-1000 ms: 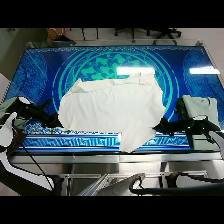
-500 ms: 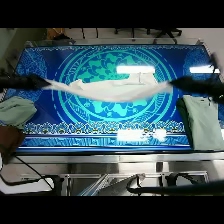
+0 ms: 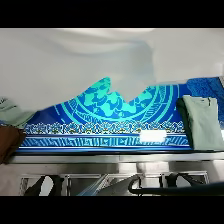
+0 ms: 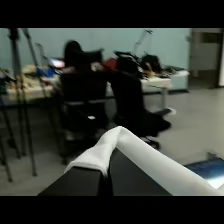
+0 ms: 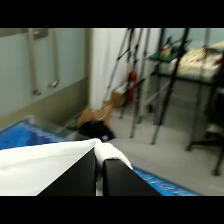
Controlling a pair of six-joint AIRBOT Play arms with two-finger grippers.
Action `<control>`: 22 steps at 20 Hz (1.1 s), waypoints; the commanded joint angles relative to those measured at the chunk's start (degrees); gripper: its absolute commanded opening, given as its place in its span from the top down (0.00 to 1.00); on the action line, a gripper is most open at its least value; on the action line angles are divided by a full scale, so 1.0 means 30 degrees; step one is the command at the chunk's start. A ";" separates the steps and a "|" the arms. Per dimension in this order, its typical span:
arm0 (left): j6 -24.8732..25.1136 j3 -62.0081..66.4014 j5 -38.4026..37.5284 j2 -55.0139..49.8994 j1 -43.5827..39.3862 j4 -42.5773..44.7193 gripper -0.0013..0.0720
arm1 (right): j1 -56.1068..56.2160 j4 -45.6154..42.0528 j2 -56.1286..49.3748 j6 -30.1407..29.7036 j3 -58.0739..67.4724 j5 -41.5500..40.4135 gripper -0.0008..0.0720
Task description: Fold the shirts.
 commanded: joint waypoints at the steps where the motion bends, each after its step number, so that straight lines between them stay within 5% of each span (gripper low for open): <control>1: -0.1093 -0.0131 0.0714 0.2331 0.3322 0.1792 0.96 | 0.0000 -0.2339 0.0189 0.0437 0.1457 -0.1005 0.96; 5: -0.0867 -0.5799 -0.0328 0.2484 0.1457 0.1749 0.96 | 0.0000 -0.1851 -0.0678 0.0430 -0.0984 0.0313 0.96; 8: 0.1756 -1.0739 -0.0270 0.0831 -0.2863 0.2404 0.96 | 0.0058 -0.1596 -0.2448 0.0415 -0.4568 0.1209 0.96; 13: 0.1843 -1.4863 0.3402 -0.5348 -0.9398 0.8284 0.96 | 0.1035 -0.1610 -0.6732 -0.1239 -0.9712 0.0787 0.96; 16: 0.1712 -1.4702 0.5311 -1.0112 -1.0054 0.8546 0.96 | 0.1319 -0.1523 -1.0579 -0.1333 -1.0083 -0.0386 0.96; 22: 0.1464 -0.8255 0.3650 -1.8651 -1.0054 0.8947 0.96 | 0.1348 -0.1086 -1.5467 -0.1749 -0.9479 -0.2987 0.96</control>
